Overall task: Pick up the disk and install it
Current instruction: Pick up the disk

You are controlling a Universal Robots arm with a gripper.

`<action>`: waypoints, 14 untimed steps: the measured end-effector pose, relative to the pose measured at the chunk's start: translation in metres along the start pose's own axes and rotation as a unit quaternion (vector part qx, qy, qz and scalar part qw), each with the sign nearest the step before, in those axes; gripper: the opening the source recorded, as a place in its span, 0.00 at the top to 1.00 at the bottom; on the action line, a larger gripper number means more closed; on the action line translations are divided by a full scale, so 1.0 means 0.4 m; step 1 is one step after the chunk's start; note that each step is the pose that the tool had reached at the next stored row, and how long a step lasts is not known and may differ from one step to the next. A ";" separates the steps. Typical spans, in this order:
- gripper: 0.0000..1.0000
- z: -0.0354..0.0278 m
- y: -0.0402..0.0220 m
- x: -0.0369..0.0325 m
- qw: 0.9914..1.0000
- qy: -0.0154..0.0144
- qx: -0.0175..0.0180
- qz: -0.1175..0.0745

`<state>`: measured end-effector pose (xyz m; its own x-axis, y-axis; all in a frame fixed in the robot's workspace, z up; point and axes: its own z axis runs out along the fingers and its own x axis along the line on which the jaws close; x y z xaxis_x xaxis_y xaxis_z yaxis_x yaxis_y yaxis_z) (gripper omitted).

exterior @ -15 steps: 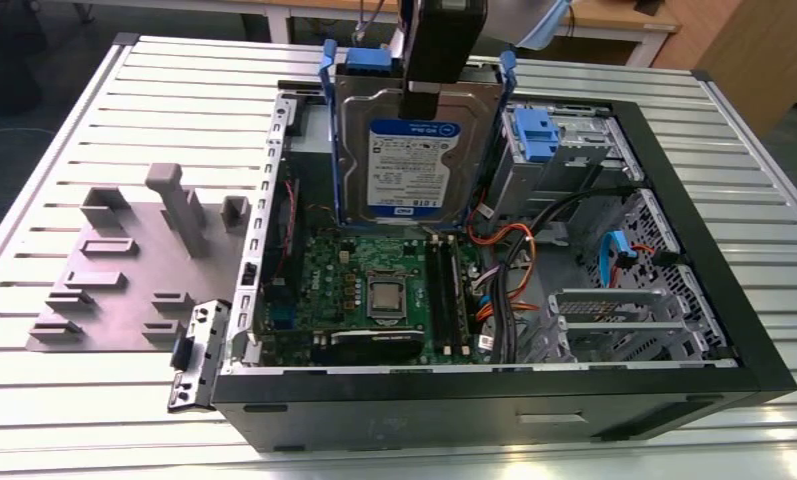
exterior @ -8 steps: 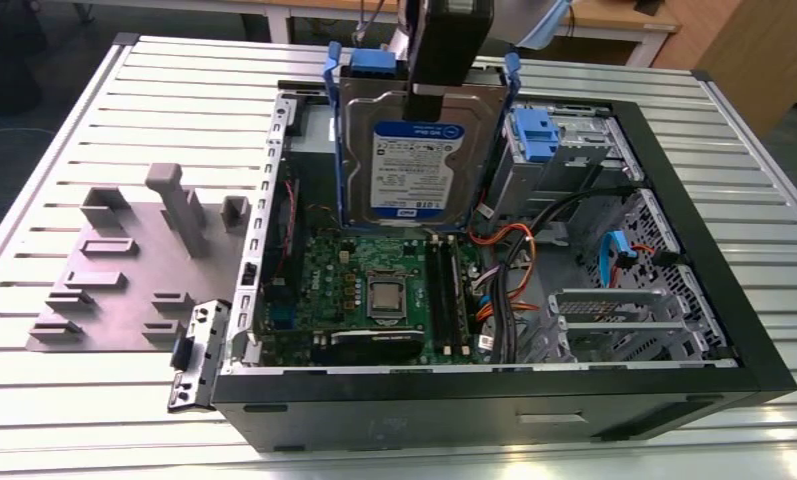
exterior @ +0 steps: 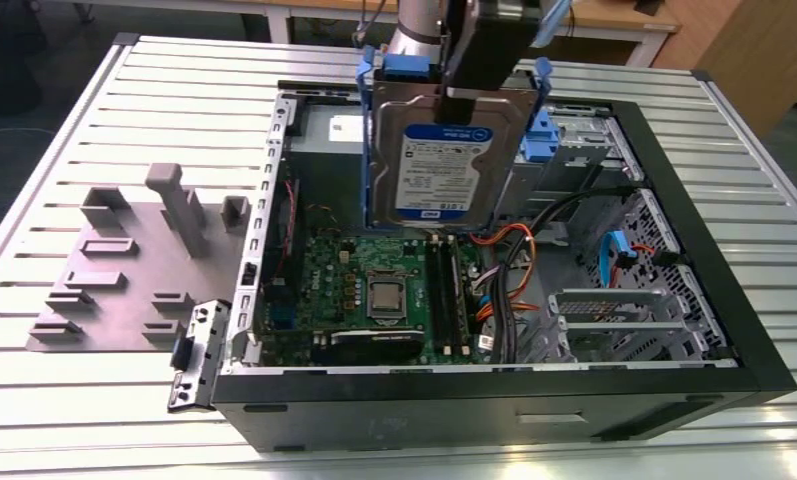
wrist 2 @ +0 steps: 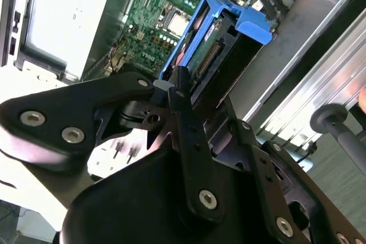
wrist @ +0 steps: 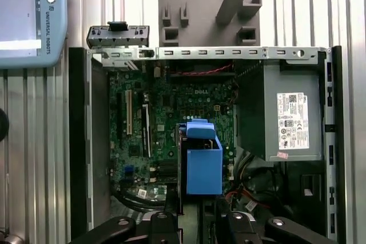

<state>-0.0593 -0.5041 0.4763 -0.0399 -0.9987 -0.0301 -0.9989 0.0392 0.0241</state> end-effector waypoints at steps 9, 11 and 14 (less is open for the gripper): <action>0.65 0.002 -0.082 -0.003 1.000 0.000 -0.001 0.000; 0.65 0.003 -0.103 -0.004 1.000 0.000 -0.002 0.000; 0.65 0.003 -0.133 -0.005 1.000 0.000 -0.002 0.000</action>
<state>-0.0060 -0.5041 0.4738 -0.0400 -0.9988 -0.0299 -0.9988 0.0392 0.0283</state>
